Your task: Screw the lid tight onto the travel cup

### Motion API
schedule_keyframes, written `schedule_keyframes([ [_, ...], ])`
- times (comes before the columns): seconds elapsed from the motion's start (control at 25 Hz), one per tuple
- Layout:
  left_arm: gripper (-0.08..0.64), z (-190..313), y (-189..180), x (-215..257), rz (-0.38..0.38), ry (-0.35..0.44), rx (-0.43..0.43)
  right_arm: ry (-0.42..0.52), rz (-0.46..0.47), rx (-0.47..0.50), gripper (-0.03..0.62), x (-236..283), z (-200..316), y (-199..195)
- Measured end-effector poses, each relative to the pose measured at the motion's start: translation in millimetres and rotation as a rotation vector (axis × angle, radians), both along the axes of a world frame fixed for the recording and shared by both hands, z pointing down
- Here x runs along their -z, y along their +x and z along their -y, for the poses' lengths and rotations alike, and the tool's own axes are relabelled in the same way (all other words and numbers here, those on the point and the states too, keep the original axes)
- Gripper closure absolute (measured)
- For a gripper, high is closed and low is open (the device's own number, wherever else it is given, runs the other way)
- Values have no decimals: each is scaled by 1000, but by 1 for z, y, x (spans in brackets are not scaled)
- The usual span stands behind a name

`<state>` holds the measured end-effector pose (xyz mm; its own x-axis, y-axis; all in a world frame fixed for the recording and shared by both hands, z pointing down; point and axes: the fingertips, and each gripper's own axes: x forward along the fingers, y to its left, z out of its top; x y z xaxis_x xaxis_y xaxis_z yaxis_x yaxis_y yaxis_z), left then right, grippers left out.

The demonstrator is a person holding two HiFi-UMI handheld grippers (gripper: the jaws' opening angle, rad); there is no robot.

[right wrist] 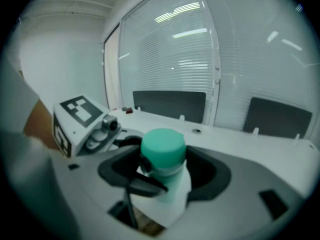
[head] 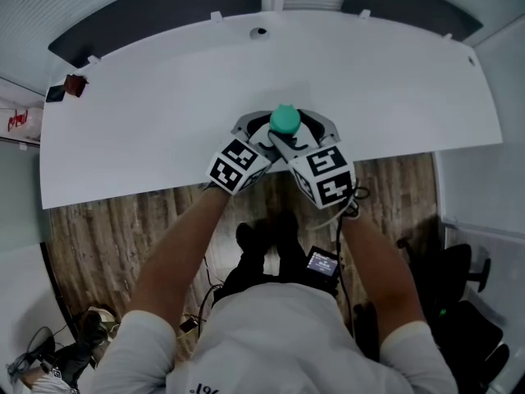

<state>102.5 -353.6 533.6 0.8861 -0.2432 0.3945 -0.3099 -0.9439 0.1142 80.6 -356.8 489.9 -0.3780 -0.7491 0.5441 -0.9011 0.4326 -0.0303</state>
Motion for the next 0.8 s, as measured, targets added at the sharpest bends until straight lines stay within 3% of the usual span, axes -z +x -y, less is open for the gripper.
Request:
schedule_keyframes([
  [0.2,249,2,1,3,-19,2,107,19,6,-85,286,-1,2,2],
  [0.32,249,1,0,2,-20,-2,129,15,6,-87,285,-1,1,2],
  [0.68,249,-2,-2,2,40,28,-150,-11,-20,154,285,-1,-1,-5],
  [0.8,247,-4,0,1,59,17,-201,-21,-14,205,285,-2,-1,-6],
])
